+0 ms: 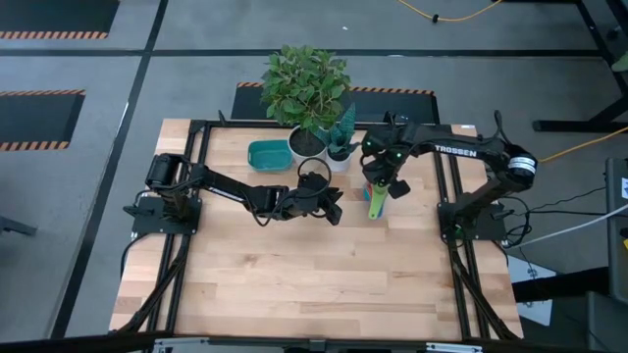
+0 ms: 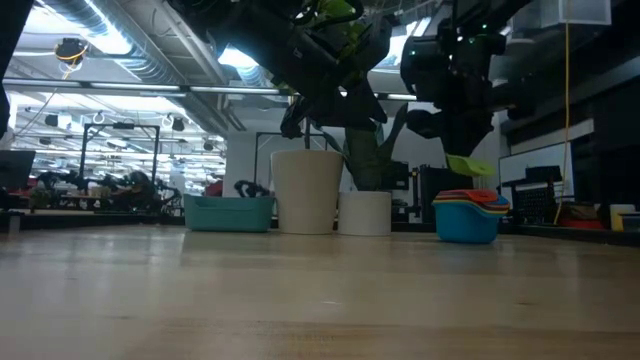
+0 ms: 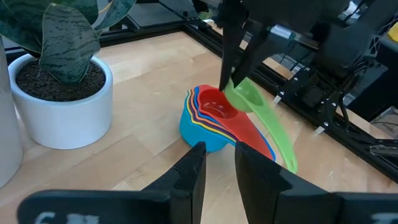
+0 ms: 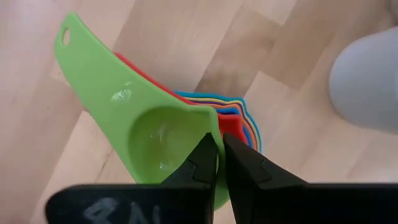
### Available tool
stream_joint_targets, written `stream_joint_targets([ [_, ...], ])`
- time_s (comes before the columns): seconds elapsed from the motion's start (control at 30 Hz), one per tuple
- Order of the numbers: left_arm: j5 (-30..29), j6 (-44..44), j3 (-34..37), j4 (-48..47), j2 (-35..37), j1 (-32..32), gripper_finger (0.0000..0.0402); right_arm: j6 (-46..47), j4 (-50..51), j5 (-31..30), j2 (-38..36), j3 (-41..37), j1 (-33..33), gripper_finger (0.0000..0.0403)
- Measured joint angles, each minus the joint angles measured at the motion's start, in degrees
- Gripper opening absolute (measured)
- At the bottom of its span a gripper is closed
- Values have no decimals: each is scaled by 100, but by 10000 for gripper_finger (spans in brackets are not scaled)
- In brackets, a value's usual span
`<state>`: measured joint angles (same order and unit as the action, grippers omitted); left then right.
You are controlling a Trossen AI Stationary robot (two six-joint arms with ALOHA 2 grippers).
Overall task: Nest measuring cups in basket
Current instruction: Stack the green measuring cup on top of the red measuring cup
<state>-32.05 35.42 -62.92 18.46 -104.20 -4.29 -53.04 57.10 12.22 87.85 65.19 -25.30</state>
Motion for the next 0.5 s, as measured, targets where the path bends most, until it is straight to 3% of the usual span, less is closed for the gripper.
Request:
stream_joint_targets([
  [0.5,0,-2,0,19,0,0,79,0,13,-493,225,-2,-15,28],
])
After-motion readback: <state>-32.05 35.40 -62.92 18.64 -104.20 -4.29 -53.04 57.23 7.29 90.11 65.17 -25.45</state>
